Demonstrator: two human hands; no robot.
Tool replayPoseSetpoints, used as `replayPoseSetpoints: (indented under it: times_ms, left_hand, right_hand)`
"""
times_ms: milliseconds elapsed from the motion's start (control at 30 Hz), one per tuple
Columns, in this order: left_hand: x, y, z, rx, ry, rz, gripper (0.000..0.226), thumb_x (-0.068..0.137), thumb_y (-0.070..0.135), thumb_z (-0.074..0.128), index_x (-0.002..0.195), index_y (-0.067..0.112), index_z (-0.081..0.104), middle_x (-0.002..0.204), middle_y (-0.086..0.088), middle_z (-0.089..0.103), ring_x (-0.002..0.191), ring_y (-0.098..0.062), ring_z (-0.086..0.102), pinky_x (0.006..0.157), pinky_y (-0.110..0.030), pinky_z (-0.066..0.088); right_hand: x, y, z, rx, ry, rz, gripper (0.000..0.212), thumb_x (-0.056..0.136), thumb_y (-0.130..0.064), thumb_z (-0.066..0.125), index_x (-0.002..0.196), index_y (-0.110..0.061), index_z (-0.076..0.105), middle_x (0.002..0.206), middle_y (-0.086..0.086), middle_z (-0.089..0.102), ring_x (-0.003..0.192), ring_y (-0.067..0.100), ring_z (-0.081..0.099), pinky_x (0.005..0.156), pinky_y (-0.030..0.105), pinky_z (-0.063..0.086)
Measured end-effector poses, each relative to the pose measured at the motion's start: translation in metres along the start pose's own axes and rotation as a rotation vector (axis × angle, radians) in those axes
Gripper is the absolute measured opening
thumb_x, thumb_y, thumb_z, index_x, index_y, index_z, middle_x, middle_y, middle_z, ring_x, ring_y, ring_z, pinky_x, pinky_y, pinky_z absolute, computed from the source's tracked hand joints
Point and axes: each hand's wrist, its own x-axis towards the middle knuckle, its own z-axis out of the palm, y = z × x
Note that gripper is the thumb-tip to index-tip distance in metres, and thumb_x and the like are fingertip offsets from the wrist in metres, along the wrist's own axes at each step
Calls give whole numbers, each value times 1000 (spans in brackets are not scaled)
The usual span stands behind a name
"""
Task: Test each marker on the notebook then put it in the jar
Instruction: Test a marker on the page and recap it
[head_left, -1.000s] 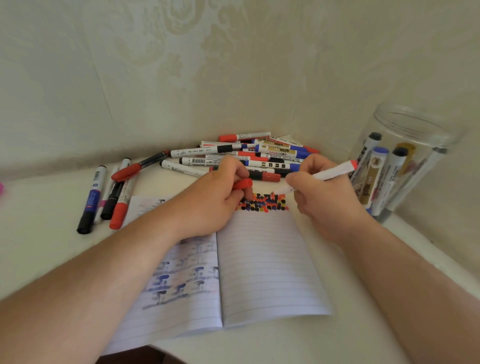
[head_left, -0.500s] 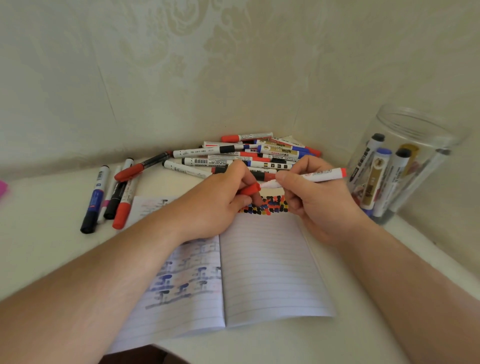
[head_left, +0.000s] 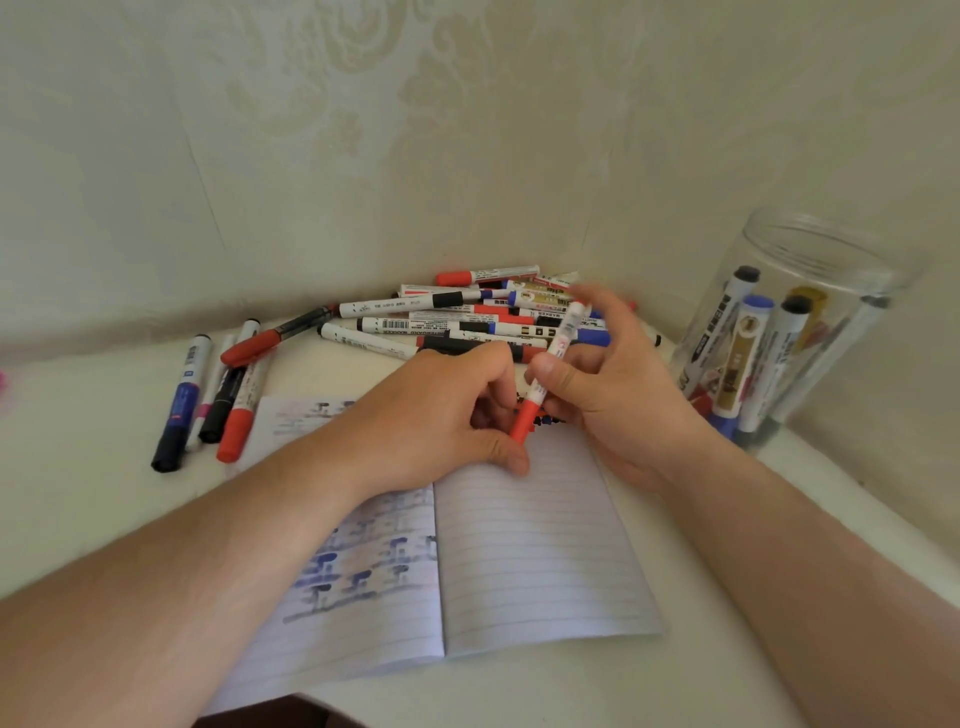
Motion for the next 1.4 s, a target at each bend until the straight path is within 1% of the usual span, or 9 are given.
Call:
replayPoseSetpoints:
  times_ms: [133, 433, 600, 800, 933, 1067, 1167, 1267, 1400]
  left_hand:
    - [0, -2, 2, 66, 68, -31, 43, 72, 42, 91, 85, 32, 51, 85, 19, 70, 77, -3, 63, 63, -21, 46]
    - [-2, -3, 5, 134, 118, -30, 50, 71, 43, 91, 88, 31, 46, 80, 14, 69, 76, -2, 63, 70, -36, 53]
    - [3, -7, 3, 210, 104, -44, 61, 63, 61, 89, 102, 37, 49, 83, 18, 67, 78, 2, 61, 70, -35, 53]
    - [1, -12, 6, 252, 80, 17, 34, 86, 65, 70, 97, 38, 51, 84, 16, 65, 76, -1, 61, 72, -34, 56]
    - [0, -8, 7, 295, 69, 5, 26, 90, 64, 64, 99, 42, 54, 86, 18, 63, 78, 0, 59, 69, -28, 51]
    - [2, -5, 8, 352, 104, 23, 21, 95, 59, 59, 102, 39, 57, 87, 18, 60, 80, 1, 55, 67, -29, 46]
    - [3, -4, 9, 407, 128, 20, 13, 100, 50, 53, 103, 37, 58, 90, 18, 58, 85, -5, 55, 73, -32, 50]
    - [2, -5, 10, 484, 186, 1, 11, 102, 38, 51, 102, 34, 61, 97, 16, 58, 95, -10, 52, 85, -35, 49]
    - [4, -14, 10, 477, 387, -100, 17, 95, 25, 57, 109, 30, 65, 114, 8, 57, 113, -19, 50, 98, -40, 43]
  right_hand:
    - [1, 0, 2, -17, 32, 35, 65, 93, -2, 75, 141, -30, 42, 102, 32, 70, 82, 29, 74, 68, 32, 59]
    - [-1, -5, 15, -186, 53, -115, 74, 92, -1, 75, 144, -38, 38, 82, 1, 76, 78, 25, 74, 82, 50, 64]
    - [-32, -29, 34, -470, 62, -510, 80, 96, -7, 70, 149, -53, 31, 87, 2, 71, 78, 22, 70, 75, 46, 59]
    - [-61, -115, -25, -366, 419, -946, 66, 91, 6, 62, 137, -31, 34, 102, -8, 67, 87, 16, 71, 76, 39, 60]
    - [-64, -136, -91, -618, 626, -797, 60, 95, -8, 61, 140, -44, 44, 99, -16, 58, 82, 14, 66, 73, 32, 60]
    - [-62, -117, -118, -896, 514, -538, 51, 100, -19, 62, 137, -53, 51, 101, -9, 63, 91, 16, 64, 84, 32, 52]
    - [-60, -107, -125, -1058, 489, -511, 22, 104, -39, 51, 118, -39, 69, 88, -14, 61, 105, 22, 55, 93, 38, 43]
    - [-55, -99, -130, -1250, 484, -550, 50, 104, -61, 38, 68, -31, 56, 67, -21, 54, 101, 31, 54, 96, 55, 44]
    - [-53, -97, -126, -1234, 531, -540, 50, 99, -59, 45, 88, -23, 77, 99, -6, 69, 115, 35, 53, 100, 57, 43]
